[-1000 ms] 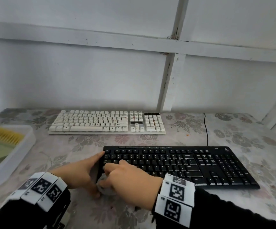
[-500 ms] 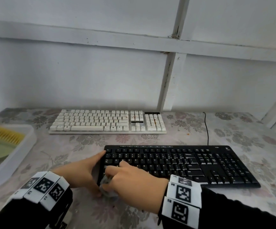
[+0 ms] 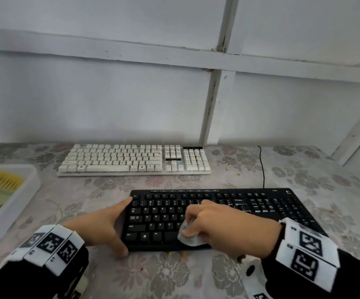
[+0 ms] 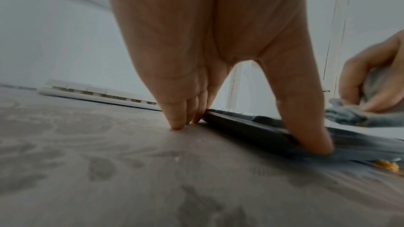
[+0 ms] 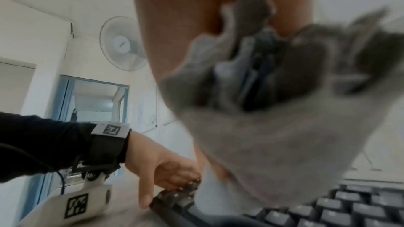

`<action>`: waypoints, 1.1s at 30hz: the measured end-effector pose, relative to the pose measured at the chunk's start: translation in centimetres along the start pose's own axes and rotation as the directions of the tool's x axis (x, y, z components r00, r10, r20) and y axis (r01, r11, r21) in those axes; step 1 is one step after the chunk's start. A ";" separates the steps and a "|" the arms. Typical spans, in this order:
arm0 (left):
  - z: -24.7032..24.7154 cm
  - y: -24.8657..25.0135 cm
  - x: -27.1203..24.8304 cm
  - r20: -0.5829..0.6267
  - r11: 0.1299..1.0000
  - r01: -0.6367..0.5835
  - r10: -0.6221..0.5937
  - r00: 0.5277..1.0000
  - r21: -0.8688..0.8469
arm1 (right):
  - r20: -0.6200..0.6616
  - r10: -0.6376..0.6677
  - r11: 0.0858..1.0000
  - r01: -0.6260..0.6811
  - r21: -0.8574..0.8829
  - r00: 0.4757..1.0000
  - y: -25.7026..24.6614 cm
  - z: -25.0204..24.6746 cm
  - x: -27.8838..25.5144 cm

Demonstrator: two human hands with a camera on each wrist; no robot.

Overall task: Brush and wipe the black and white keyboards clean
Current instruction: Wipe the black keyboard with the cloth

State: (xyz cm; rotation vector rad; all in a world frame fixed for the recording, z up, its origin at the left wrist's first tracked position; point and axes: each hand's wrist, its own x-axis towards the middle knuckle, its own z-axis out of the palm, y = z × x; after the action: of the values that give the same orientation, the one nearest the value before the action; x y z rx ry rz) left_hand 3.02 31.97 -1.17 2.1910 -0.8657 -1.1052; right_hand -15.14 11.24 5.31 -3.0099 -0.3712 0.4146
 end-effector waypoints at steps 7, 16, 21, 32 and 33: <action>0.0 -0.8 0.2 -0.002 0.998 0.001 -0.001 1.000 -0.065 | -0.040 -0.061 0.998 0.063 0.030 0.997 -1.1 2.5 1.1; 0.2 -0.5 0.1 0.005 0.987 -0.041 0.042 0.999 -0.154 | 0.041 0.187 0.982 -0.186 -0.035 0.982 1.3 3.0 -3.9; 0.2 -0.3 -0.1 -0.003 0.989 -0.045 0.046 0.999 -0.144 | 0.135 0.257 0.966 -0.250 -0.063 0.957 1.8 0.9 -4.3; 0.2 0.1 -0.4 -0.014 0.995 0.035 -0.036 0.999 -0.089 | 0.009 -0.094 0.995 0.093 0.021 0.996 -2.8 0.7 2.7; 0.2 0.2 -0.4 -0.018 0.996 0.037 -0.039 0.999 -0.084 | 0.031 -0.065 0.997 0.064 0.032 0.997 -2.6 0.9 2.4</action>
State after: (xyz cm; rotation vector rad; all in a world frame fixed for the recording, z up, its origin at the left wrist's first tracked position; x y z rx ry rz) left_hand 2.65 32.14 -0.95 2.1538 -0.7587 -1.1160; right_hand -13.77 14.42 4.11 -2.9555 -0.4582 0.4589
